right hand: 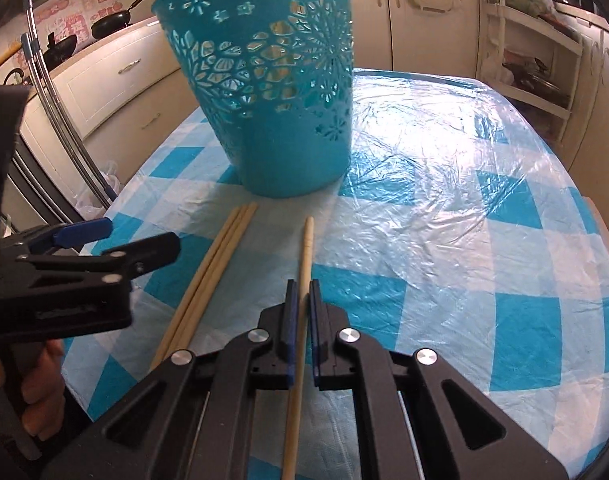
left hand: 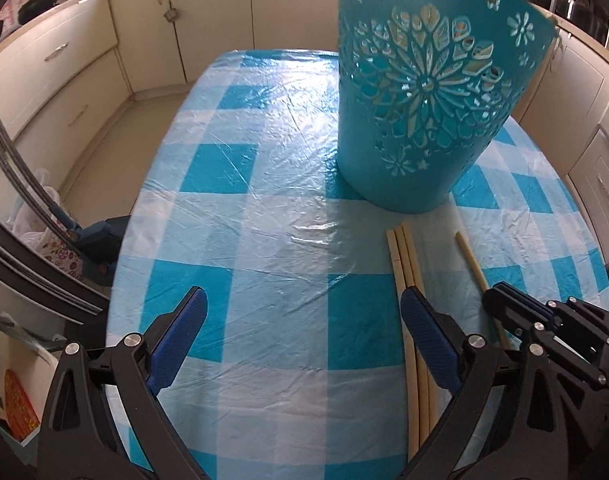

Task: Organize utensils
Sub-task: 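Grasp a chopstick with the right tool while the left tool grasps another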

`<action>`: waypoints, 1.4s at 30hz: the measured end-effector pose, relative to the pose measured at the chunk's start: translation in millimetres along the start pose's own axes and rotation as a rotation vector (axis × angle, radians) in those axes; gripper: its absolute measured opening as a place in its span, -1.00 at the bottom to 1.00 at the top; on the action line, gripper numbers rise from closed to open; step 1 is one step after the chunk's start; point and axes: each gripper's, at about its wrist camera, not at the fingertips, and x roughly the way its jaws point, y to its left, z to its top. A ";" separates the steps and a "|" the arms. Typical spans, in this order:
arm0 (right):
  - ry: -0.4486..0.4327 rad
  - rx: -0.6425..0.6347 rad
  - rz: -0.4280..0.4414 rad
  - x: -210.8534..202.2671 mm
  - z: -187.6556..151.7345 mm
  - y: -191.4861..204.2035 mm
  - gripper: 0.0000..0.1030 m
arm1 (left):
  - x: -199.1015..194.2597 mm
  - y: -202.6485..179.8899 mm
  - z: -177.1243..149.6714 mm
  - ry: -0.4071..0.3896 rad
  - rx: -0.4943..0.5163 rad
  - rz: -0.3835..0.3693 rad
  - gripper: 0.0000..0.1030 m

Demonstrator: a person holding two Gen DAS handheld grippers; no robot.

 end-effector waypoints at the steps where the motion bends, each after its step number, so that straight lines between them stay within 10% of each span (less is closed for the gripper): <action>1: 0.001 0.001 0.002 -0.3 0.9 0.2 -0.88 | 2.8 -2.3 0.4 0.007 0.005 0.000 0.81; 18: 0.001 0.012 0.041 0.4 2.2 -6.0 -0.88 | 15.5 -21.4 1.7 0.032 0.058 0.038 0.80; 38: 0.007 0.038 -0.007 5.0 14.0 -20.3 -0.88 | 14.3 -36.7 7.5 -0.002 0.152 -0.059 0.02; 42: -0.015 0.045 0.008 6.0 11.9 -22.7 -0.87 | 14.7 -36.4 12.6 0.000 0.181 -0.092 -0.41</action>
